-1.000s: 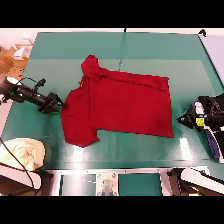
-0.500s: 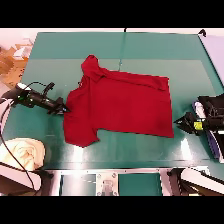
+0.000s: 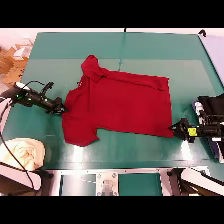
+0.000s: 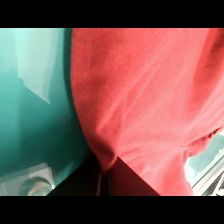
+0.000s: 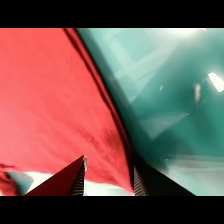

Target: Fold the shirts.

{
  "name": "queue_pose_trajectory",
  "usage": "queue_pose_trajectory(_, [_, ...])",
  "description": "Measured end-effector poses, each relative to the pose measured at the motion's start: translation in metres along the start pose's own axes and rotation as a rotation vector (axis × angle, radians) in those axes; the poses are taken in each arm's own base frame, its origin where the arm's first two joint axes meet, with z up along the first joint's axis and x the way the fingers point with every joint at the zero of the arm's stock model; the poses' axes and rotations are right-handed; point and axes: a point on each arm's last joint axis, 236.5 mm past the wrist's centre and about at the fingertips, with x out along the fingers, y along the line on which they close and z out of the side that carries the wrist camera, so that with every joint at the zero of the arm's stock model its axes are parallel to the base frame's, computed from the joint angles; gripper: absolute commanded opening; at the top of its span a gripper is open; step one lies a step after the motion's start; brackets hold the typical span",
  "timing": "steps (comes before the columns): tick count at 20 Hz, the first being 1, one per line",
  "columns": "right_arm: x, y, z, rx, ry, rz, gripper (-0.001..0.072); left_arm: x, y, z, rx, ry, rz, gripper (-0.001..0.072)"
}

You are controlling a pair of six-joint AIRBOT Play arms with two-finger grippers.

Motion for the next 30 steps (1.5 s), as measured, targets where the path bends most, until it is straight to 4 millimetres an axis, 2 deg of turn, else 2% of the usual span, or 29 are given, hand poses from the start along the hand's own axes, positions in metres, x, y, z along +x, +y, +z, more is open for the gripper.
queue_pose_trajectory(3, [0.008,0.003,-0.006,0.012,0.004,0.035,0.0351,0.0,-0.001,0.0,0.0,0.001,-0.006,0.0024])
queue_pose_trajectory(4, [0.009,0.003,-0.006,0.011,0.001,0.041,0.0252,0.0,-0.002,0.0,0.001,0.0,-0.007,0.0024])
queue_pose_trajectory(5, [0.011,0.003,-0.005,0.008,-0.006,0.042,0.0191,0.0,-0.002,0.0,0.001,0.0,-0.008,0.0024])
queue_pose_trajectory(7, [0.012,0.006,0.0,-0.002,-0.031,0.057,0.0021,-0.002,-0.004,0.001,0.005,0.0,-0.011,0.0023])
queue_pose_trajectory(9, [0.011,0.018,0.007,-0.008,-0.061,0.113,0.0021,-0.006,-0.009,0.003,0.017,-0.002,-0.018,0.0022])
queue_pose_trajectory(11, [0.004,0.035,0.021,-0.033,-0.112,0.17,0.002,-0.018,-0.023,0.007,0.045,-0.022,-0.034,0.0022])
queue_pose_trajectory(13, [-0.02,0.073,0.031,-0.09,-0.138,0.281,0.002,-0.042,-0.046,0.015,0.106,-0.08,-0.034,0.0022])
queue_pose_trajectory(15, [-0.063,0.118,0.043,-0.194,-0.206,0.373,0.002,-0.086,-0.084,0.027,0.218,-0.195,-0.009,0.0022])
queue_pose_trajectory(16, [-0.094,0.146,0.047,-0.265,-0.257,0.413,0.002,-0.113,-0.108,0.032,0.283,-0.268,0.01,0.0022])
queue_pose_trajectory(18, [-0.164,0.2,0.049,-0.421,-0.404,0.458,0.002,-0.182,-0.17,0.032,0.441,-0.459,0.062,0.0022])
queue_pose_trajectory(19, [-0.208,0.23,0.042,-0.516,-0.501,0.472,0.002,-0.224,-0.208,0.026,0.526,-0.589,0.092,0.0023])
queue_pose_trajectory(21, [-0.294,0.283,0.015,-0.695,-0.72,0.474,0.002,-0.305,-0.284,-0.003,0.684,-0.855,0.146,0.0023])
queue_pose_trajectory(22, [-0.337,0.308,-0.006,-0.773,-0.844,0.473,0.002,-0.343,-0.322,-0.027,0.756,-0.99,0.161,0.0023])
queue_pose_trajectory(24, [-0.403,0.344,-0.053,-0.9,-1.056,0.462,0.002,-0.405,-0.387,-0.087,0.883,-1.231,0.183,0.0023])
queue_pose_trajectory(26, [-0.453,0.371,-0.102,-1.006,-1.244,0.443,0.002,-0.445,-0.432,-0.149,0.977,-1.411,0.197,0.0024])
queue_pose_trajectory(27, [-0.467,0.378,-0.12,-1.034,-1.304,0.435,0.0021,-0.455,-0.445,-0.172,1.008,-1.467,0.202,0.0023])
queue_pose_trajectory(28, [-0.476,0.383,-0.134,-1.058,-1.345,0.428,0.002,-0.461,-0.452,-0.187,1.025,-1.502,0.207,0.0024])
queue_pose_trajectory(30, [-0.484,0.384,-0.14,-1.059,-1.378,0.418,0.002,-0.464,-0.448,-0.194,1.01,-1.512,0.244,0.0024])
